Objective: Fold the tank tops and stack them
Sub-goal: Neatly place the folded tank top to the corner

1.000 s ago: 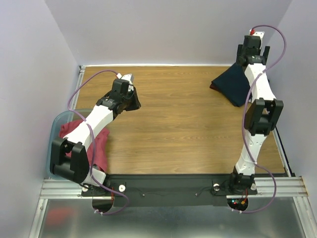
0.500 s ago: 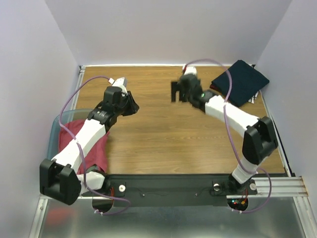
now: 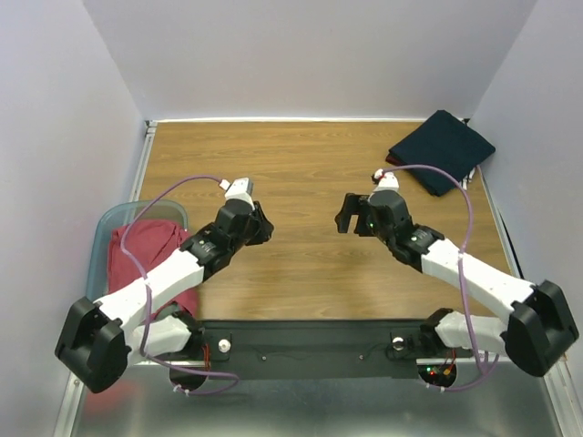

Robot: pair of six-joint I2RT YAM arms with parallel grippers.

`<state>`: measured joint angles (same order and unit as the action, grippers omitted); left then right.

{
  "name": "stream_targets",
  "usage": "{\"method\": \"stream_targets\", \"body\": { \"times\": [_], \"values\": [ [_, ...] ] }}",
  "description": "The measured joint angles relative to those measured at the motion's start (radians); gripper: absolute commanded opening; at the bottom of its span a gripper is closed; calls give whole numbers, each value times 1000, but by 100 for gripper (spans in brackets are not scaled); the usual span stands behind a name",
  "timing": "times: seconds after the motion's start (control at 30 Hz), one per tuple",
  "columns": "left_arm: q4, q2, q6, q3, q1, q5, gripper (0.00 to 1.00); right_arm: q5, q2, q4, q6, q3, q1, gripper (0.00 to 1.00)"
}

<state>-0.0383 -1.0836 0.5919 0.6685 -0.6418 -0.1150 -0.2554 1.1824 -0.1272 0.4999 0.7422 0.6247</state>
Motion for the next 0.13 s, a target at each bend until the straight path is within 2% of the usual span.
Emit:
{"method": "stream_targets", "body": {
  "times": [0.13],
  "values": [
    [15,62,18,-24,-14,-52,34,3,-67,25,21,-31,0,100]
  ]
}}
